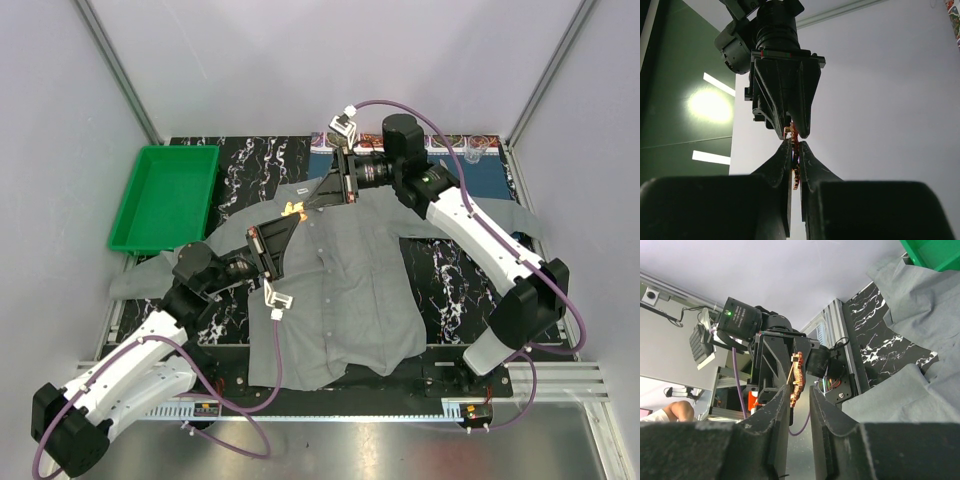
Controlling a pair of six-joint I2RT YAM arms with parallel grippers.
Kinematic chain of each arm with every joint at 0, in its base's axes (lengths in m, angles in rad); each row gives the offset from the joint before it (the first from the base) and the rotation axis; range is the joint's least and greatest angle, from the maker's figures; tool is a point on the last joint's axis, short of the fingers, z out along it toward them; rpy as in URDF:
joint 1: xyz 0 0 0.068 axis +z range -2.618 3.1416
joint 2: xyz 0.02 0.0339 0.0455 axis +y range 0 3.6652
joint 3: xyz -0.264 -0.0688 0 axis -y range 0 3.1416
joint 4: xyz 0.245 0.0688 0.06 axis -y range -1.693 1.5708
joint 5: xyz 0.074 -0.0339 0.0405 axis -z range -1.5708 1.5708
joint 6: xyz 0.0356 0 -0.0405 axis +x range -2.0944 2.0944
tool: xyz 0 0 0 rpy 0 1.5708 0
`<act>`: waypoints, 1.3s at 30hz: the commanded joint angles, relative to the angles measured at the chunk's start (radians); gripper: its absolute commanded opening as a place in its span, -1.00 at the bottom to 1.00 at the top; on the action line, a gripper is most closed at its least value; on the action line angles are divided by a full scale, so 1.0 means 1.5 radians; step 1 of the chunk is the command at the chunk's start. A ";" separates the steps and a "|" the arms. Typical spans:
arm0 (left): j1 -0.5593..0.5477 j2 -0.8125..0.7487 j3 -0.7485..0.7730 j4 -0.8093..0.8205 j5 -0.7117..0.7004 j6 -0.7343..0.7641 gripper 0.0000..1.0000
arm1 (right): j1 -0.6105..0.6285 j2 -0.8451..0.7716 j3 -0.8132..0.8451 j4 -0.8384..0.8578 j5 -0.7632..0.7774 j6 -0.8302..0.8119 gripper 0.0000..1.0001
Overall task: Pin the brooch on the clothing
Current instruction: Open the brooch.
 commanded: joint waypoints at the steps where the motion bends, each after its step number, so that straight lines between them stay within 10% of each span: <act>1: -0.004 -0.003 0.008 0.014 0.051 0.016 -0.91 | 0.012 0.004 0.023 0.013 -0.027 -0.001 -0.47; 16: -0.004 -0.002 0.009 0.004 0.052 0.026 -0.88 | 0.013 0.019 0.038 0.000 -0.027 -0.006 -1.00; 21: -0.004 -0.010 0.006 -0.006 0.039 0.004 -0.50 | 0.012 0.015 0.036 0.002 -0.025 -0.004 -1.00; 28: -0.004 -0.021 0.008 -0.029 0.015 -0.012 -0.75 | 0.012 0.003 0.001 0.077 -0.043 0.050 -1.00; 39: -0.004 -0.039 -0.008 -0.010 0.001 -0.035 -0.26 | 0.010 -0.001 -0.011 0.072 -0.053 0.046 -1.00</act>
